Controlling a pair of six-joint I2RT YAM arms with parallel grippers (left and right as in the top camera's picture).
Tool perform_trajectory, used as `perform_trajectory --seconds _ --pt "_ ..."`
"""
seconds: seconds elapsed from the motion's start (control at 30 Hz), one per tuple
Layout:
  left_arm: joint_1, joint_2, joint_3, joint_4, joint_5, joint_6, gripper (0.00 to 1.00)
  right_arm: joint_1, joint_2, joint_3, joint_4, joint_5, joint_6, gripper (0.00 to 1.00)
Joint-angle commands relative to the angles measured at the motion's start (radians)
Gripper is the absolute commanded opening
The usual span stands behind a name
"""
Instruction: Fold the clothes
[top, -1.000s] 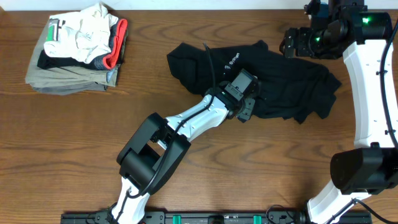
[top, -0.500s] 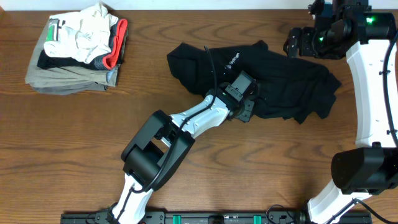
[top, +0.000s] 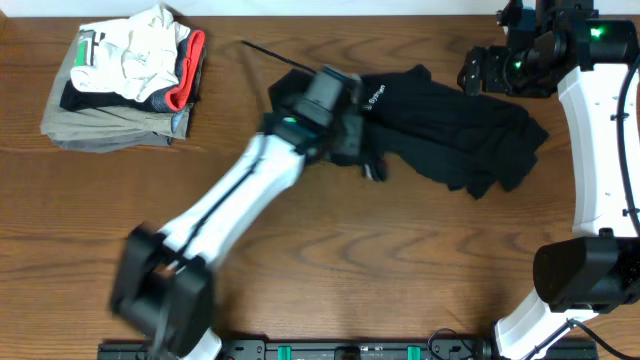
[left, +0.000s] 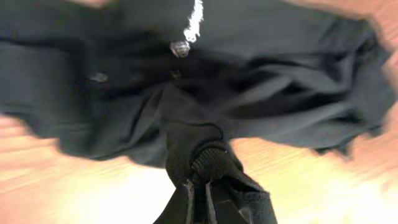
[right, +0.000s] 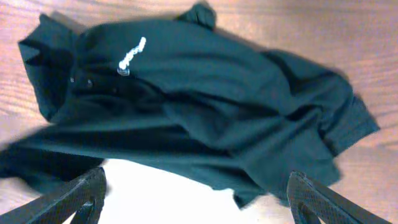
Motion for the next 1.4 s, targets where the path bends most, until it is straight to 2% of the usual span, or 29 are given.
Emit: perform_trajectory --seconds 0.0,0.2,0.43,0.63,0.83,1.1,1.37 --pt "0.034 -0.079 0.002 -0.048 -0.005 0.041 0.06 -0.011 0.004 -0.001 -0.028 0.001 -0.012 0.90" --pt "0.071 -0.122 0.002 -0.151 -0.094 0.058 0.06 -0.010 0.004 -0.002 -0.108 -0.032 -0.013 0.89" --pt "0.074 -0.114 0.002 -0.159 -0.107 0.058 0.06 0.025 0.004 -0.024 -0.167 -0.032 -0.012 0.83" --pt "0.074 -0.114 0.002 -0.159 -0.111 0.077 0.06 0.076 0.004 -0.177 -0.150 -0.028 -0.004 0.79" --pt "0.074 -0.114 0.002 -0.153 -0.111 0.080 0.06 0.099 0.004 -0.419 -0.026 -0.028 0.038 0.74" --pt "0.074 -0.114 0.002 -0.149 -0.111 0.081 0.06 0.185 0.004 -0.667 0.175 -0.027 0.126 0.51" --pt "0.074 -0.114 0.002 -0.150 -0.111 0.080 0.06 0.295 0.004 -0.820 0.391 0.036 0.293 0.45"
